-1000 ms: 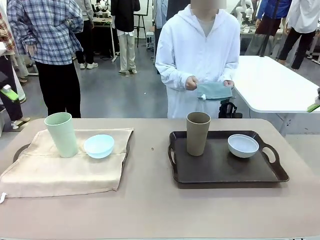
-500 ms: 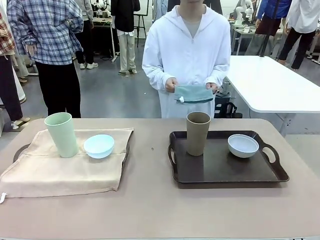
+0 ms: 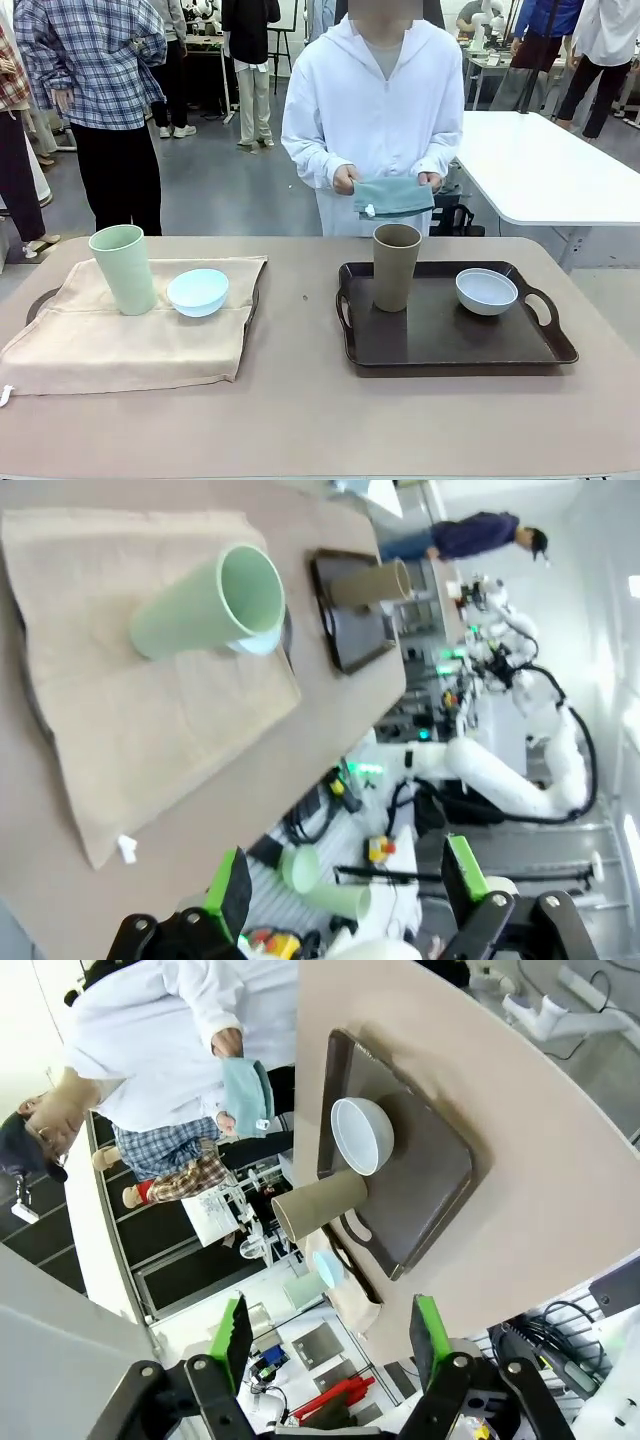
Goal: Set up a tray with a mat and arrange the tableware.
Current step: Pick up the Picnic Bowl and Reusable plastic cup from the Handle tray in front of the human's position and hold them in the air.
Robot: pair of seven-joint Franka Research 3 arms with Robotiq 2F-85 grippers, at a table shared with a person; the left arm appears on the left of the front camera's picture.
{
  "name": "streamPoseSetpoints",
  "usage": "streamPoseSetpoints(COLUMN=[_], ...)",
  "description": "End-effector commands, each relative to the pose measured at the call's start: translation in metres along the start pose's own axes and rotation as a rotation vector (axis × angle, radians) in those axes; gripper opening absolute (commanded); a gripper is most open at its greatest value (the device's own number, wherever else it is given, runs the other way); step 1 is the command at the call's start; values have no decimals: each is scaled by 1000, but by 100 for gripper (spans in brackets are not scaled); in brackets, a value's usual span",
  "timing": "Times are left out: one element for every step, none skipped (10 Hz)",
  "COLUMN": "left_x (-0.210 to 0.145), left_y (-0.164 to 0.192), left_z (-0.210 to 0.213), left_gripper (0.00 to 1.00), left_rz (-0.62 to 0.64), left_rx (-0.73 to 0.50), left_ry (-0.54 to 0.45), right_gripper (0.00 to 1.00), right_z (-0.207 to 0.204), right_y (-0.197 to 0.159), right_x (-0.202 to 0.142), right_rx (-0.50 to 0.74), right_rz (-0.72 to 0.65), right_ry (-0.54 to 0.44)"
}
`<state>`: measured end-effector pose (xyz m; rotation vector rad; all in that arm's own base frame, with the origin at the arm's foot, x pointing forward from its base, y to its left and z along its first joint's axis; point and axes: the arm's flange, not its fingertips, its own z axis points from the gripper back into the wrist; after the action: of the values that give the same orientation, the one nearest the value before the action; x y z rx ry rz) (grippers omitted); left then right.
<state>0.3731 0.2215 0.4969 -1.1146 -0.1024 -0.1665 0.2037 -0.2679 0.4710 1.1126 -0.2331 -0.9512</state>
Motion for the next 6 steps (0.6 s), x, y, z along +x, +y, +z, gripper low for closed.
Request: streamPoseSetpoints(left_x=[9, 0, 0, 0, 0, 0], left_y=[4, 0, 0, 0, 0, 0], left_z=[8, 0, 0, 0, 0, 0], left_gripper=[100, 100, 100, 100, 100, 100], left_rz=[-11, 0, 0, 0, 0, 0], left_rx=[24, 0, 0, 0, 0, 0], left_ry=[72, 0, 0, 0, 0, 0], right_gripper=[83, 83, 83, 83, 83, 83], right_z=[-8, 0, 0, 0, 0, 0], right_y=[12, 0, 0, 0, 0, 0], right_x=[1, 0, 0, 0, 0, 0], right_rx=[1, 0, 0, 0, 0, 0], right_rz=[50, 0, 0, 0, 0, 0], right_ry=[28, 0, 0, 0, 0, 0])
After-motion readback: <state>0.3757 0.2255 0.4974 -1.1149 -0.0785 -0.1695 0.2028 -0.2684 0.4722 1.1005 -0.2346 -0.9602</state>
